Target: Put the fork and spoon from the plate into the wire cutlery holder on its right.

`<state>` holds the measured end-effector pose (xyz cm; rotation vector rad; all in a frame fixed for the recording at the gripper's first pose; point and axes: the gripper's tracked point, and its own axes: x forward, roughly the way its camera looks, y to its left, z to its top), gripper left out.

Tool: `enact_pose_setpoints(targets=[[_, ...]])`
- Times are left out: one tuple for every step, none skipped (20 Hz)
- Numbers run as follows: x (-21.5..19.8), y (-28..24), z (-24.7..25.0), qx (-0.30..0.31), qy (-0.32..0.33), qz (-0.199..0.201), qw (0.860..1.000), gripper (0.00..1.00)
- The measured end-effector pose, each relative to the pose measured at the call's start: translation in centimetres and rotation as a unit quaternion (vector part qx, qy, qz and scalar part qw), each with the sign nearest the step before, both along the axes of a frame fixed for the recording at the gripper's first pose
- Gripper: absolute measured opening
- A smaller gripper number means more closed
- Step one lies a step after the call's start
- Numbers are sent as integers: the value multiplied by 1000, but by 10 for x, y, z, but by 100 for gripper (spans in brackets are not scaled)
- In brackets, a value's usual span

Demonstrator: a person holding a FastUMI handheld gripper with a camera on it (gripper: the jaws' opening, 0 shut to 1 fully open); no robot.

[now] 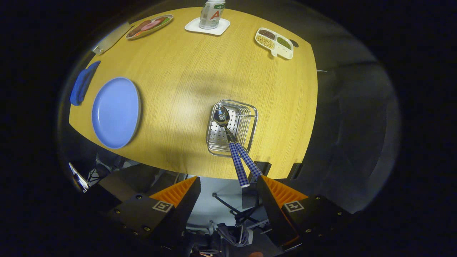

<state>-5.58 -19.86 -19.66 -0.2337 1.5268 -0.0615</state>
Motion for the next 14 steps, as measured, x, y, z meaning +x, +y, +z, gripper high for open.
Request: enact_pose_setpoints(targets=[[-3, 4, 5, 4, -13, -4, 1000, 97], [-4, 9, 12, 8, -35, -7, 999, 97], [-2, 14, 20, 12, -63, -11, 998, 96], [0, 20, 27, 18, -92, -15, 996, 96], [2, 27, 33, 22, -120, -21, 992, 96], [2, 34, 38, 23, -146, -26, 989, 96], [4, 40, 44, 24, -173, -29, 984, 96], [8, 47, 50, 27, -205, -33, 978, 96], [16, 53, 58, 26, -243, -36, 969, 96], [24, 58, 69, 24, -284, -37, 958, 97], [32, 63, 79, 22, -320, -34, 947, 96], [37, 71, 84, 23, -350, -32, 936, 96], [41, 79, 88, 29, -371, -27, 928, 96], [46, 89, 91, 41, -390, -24, 920, 97]])
